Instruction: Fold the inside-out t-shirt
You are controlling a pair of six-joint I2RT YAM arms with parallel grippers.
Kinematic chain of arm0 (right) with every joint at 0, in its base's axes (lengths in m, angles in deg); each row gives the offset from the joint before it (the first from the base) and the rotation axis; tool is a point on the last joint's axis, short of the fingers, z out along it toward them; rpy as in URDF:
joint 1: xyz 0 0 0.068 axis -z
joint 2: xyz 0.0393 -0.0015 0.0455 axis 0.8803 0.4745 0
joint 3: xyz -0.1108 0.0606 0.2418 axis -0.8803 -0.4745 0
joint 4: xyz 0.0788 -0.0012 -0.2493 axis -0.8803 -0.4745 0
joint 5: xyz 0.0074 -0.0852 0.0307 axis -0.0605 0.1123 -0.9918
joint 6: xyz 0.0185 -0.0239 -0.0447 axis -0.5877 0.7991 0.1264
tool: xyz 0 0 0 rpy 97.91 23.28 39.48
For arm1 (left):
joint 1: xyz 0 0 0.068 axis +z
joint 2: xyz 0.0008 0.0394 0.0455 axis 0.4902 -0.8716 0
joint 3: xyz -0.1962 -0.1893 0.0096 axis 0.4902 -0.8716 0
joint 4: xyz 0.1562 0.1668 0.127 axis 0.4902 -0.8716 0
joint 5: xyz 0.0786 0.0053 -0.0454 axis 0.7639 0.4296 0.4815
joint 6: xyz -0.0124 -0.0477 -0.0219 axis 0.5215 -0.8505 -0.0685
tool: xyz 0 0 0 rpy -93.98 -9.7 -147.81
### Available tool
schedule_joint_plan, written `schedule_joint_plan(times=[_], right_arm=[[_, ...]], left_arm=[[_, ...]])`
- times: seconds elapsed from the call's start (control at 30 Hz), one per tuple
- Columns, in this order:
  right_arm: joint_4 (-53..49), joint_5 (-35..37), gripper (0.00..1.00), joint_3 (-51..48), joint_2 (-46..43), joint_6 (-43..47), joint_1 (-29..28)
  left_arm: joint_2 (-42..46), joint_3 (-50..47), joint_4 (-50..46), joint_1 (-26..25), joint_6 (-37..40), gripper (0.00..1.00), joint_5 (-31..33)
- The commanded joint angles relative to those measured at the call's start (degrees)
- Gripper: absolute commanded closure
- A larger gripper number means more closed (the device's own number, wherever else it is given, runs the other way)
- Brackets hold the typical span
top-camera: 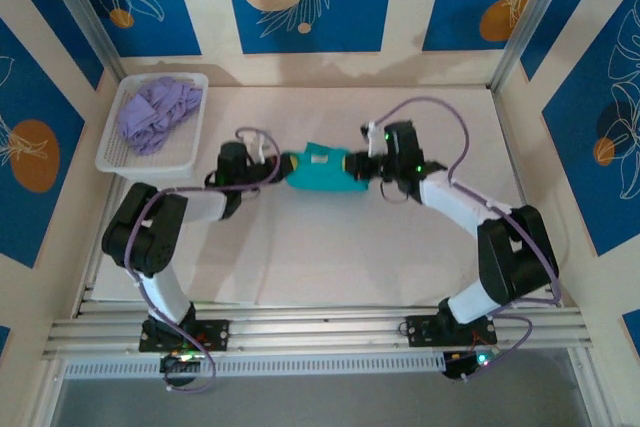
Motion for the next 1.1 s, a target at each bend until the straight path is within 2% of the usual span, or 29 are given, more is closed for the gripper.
schedule_joint_plan(times=[0.0, 0.13, 0.33, 0.53, 0.67, 0.8, 0.97, 1.07], right_arm=[[1.2, 1.9, 0.99, -7.6, -8.1, -5.7, -4.1], [0.8, 4.3, 0.99, -14.5, -12.0, -11.8, -7.3], [-2.9, 6.9, 0.99, -14.5, -12.3, -12.4, -5.1], [-4.9, 5.1, 0.98, -12.4, -11.2, -11.4, 1.1], [-7.3, 3.5, 0.97, -9.0, -6.6, -10.9, 4.7], [-9.3, 2.4, 0.96, -5.4, 0.2, -11.5, 8.2], [-9.6, 0.3, 0.92, -1.7, 6.8, -12.2, 11.7], [-9.6, -2.6, 0.92, 0.1, 8.2, -10.8, 12.1]], left_arm=[[6.1, -7.6, 14.1, -2.5, -5.6, 1.00, -3.6], [6.4, -11.8, 14.4, -4.8, -6.4, 1.00, -5.3], [3.2, -7.2, 11.7, -4.8, -4.7, 1.00, -5.9], [1.9, 2.5, -4.0, -4.8, 3.1, 1.00, -2.0], [-2.6, 10.7, -15.2, -4.9, 8.1, 1.00, 0.3], [-8.9, 18.5, -21.4, -4.9, 9.9, 1.00, 0.6], [-15.3, 27.2, -25.3, -4.9, 11.2, 0.98, 0.4], [-16.2, 28.5, -24.9, -5.0, 10.8, 0.99, -0.1]])
